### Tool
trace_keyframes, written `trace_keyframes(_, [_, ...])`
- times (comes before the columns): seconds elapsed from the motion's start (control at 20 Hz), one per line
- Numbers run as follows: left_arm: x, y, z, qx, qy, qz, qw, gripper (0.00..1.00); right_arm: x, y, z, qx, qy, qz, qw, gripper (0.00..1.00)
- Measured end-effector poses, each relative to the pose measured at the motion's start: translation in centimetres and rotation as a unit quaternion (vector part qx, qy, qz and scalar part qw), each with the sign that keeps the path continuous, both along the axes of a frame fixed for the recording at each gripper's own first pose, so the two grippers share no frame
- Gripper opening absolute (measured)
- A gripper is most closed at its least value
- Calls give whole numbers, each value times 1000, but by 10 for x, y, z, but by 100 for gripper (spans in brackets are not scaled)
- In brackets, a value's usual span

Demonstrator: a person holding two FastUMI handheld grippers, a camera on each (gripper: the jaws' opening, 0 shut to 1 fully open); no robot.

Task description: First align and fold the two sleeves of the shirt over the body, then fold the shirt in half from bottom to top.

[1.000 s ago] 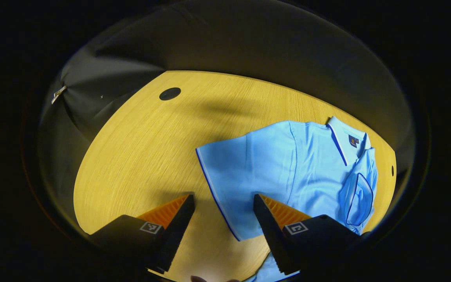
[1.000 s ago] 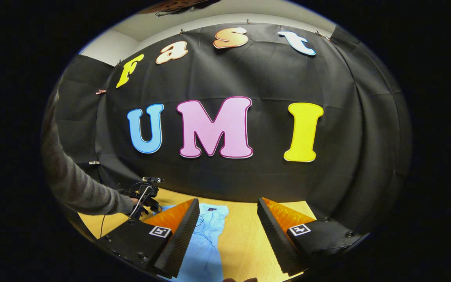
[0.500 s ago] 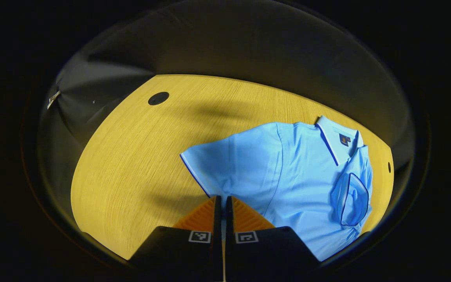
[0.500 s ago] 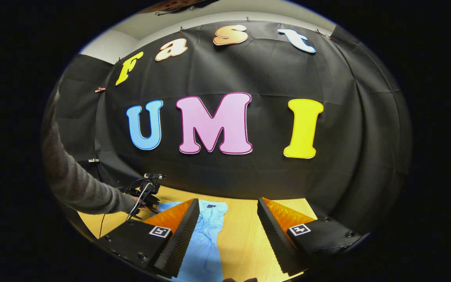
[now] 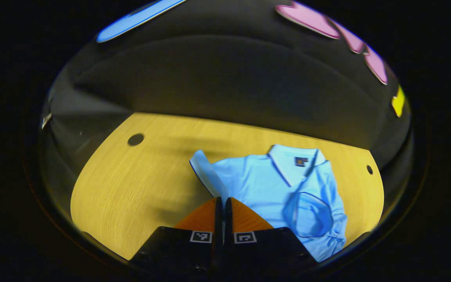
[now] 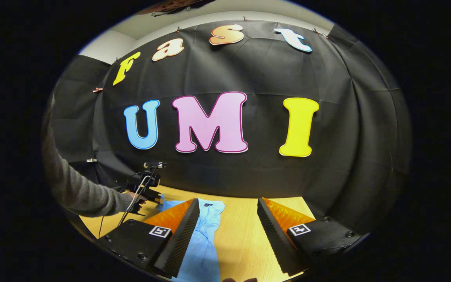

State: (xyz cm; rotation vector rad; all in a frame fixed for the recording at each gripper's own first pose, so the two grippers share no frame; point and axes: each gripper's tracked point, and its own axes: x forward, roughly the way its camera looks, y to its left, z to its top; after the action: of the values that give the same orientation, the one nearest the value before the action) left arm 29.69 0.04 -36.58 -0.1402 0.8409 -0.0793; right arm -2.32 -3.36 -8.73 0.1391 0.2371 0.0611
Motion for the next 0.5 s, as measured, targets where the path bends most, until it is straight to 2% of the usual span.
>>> trace_keyframes(0.05, [0, -23, 13, -1, -14, -25, 1000, 6, -1, -1, 0, 1, -1, -1, 1000, 93])
trace_keyframes(0.1, [-2, -46, 23, -8, -23, -48, 999, 2, -2, -2, 0, 2, -1, -2, 1000, 93])
trace_keyframes(0.15, [-7, -69, 30, -17, -29, -69, 997, 6, -4, -3, 0, 2, 0, -3, 1000, 93])
trace_keyframes(0.25, [-19, -112, 38, -27, -38, -109, 993, 6, -7, -7, -1, 4, 2, -8, 1000, 93])
trace_keyframes(0.35, [-31, -145, 38, -27, -36, -144, 989, 6, -12, -11, -1, 3, 3, -11, 1000, 93])
trace_keyframes(0.5, [-48, -173, 18, -14, -14, -177, 984, 6, -18, -20, 0, 0, 4, -20, 1000, 93])
